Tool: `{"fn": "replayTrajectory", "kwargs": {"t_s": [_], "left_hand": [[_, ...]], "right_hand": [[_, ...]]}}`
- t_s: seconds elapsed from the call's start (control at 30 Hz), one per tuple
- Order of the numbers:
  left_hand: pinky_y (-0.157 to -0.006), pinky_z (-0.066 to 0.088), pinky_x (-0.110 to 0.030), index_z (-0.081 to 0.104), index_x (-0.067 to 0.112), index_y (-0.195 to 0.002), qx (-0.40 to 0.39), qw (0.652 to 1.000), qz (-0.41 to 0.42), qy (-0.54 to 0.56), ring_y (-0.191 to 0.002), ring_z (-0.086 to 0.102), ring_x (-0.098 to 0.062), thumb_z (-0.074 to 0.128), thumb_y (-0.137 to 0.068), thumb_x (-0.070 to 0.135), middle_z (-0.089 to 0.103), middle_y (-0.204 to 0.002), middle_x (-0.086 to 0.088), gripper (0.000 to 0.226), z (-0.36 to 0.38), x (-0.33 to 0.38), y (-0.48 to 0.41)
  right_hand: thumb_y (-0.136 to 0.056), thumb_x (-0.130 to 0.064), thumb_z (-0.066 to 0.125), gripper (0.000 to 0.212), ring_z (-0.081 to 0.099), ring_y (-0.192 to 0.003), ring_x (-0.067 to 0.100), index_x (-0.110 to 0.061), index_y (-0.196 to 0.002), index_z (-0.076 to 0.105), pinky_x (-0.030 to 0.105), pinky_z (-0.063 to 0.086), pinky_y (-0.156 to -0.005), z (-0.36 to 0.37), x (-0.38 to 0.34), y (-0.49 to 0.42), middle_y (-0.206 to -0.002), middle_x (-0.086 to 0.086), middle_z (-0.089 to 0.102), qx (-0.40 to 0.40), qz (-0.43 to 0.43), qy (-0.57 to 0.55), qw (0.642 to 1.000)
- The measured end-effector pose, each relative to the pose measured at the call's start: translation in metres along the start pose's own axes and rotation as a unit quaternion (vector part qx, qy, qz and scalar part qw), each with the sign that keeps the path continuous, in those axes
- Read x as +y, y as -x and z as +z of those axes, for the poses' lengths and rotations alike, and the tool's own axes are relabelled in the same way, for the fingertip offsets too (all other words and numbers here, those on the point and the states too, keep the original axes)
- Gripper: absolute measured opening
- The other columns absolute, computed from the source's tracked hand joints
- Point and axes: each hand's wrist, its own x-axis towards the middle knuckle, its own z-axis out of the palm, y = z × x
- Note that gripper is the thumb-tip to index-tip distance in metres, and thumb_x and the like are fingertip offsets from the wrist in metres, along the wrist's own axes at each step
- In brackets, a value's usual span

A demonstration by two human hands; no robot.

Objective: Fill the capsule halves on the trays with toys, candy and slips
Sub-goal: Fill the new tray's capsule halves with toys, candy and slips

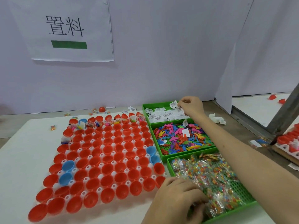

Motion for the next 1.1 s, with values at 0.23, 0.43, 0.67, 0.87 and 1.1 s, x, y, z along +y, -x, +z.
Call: {"fn": "replayTrajectory", "kwargs": {"t_s": [0.23, 0.43, 0.67, 0.87, 1.1], "left_hand": [[-0.089, 0.031, -0.006, 0.071, 0.045, -0.085, -0.009, 1.0, -0.004, -0.004, -0.094, 0.058, 0.014, 0.054, -0.077, 0.039, 0.069, -0.091, 0.031, 0.02, 0.001, -0.001, 0.0], [-0.091, 0.029, -0.006, 0.071, 0.044, -0.086, -0.007, 1.0, -0.005, 0.001, -0.095, 0.058, 0.014, 0.055, -0.078, 0.039, 0.069, -0.092, 0.031, 0.019, 0.001, -0.001, 0.0], [-0.09, 0.03, -0.006, 0.071, 0.044, -0.086, -0.01, 1.0, -0.006, 0.003, -0.095, 0.058, 0.013, 0.053, -0.078, 0.04, 0.069, -0.092, 0.031, 0.019, 0.0, 0.0, 0.001], [-0.085, 0.038, -0.006, 0.071, 0.046, -0.085, -0.01, 1.0, 0.0, -0.002, -0.093, 0.058, 0.014, 0.053, -0.076, 0.041, 0.068, -0.088, 0.031, 0.021, -0.002, 0.001, 0.0], [-0.087, 0.035, -0.009, 0.073, 0.044, -0.085, -0.008, 1.0, -0.01, 0.007, -0.092, 0.06, 0.012, 0.054, -0.077, 0.038, 0.069, -0.088, 0.028, 0.021, -0.002, 0.002, 0.0]], "right_hand": [[-0.091, -0.014, 0.068, 0.009, 0.058, -0.045, 0.006, -0.014, -0.082, 0.068, 0.012, 0.041, -0.04, 0.009, -0.006, 0.006, -0.072, -0.003, 0.065, 0.041, -0.03, -0.025, 0.998], [-0.097, -0.017, 0.061, 0.008, 0.065, -0.045, 0.008, -0.012, -0.092, 0.064, 0.02, 0.048, -0.043, 0.009, -0.001, 0.009, -0.082, 0.001, 0.067, 0.008, -0.012, -0.018, 1.0], [-0.097, -0.017, 0.053, 0.018, 0.045, -0.065, 0.007, -0.008, -0.081, 0.058, 0.024, 0.034, -0.058, 0.005, -0.001, 0.011, -0.073, -0.002, 0.054, 0.014, -0.018, 0.003, 1.0], [-0.102, -0.018, 0.039, 0.027, 0.043, -0.067, 0.021, -0.012, -0.076, 0.04, 0.036, 0.036, -0.064, 0.001, 0.001, 0.012, -0.07, 0.004, 0.043, 0.008, 0.019, -0.027, 0.999], [-0.098, -0.013, 0.028, 0.03, 0.032, -0.065, 0.021, -0.018, -0.068, 0.027, 0.04, 0.027, -0.063, 0.007, -0.003, 0.012, -0.071, 0.011, 0.038, 0.008, 0.053, -0.079, 0.995]]}}
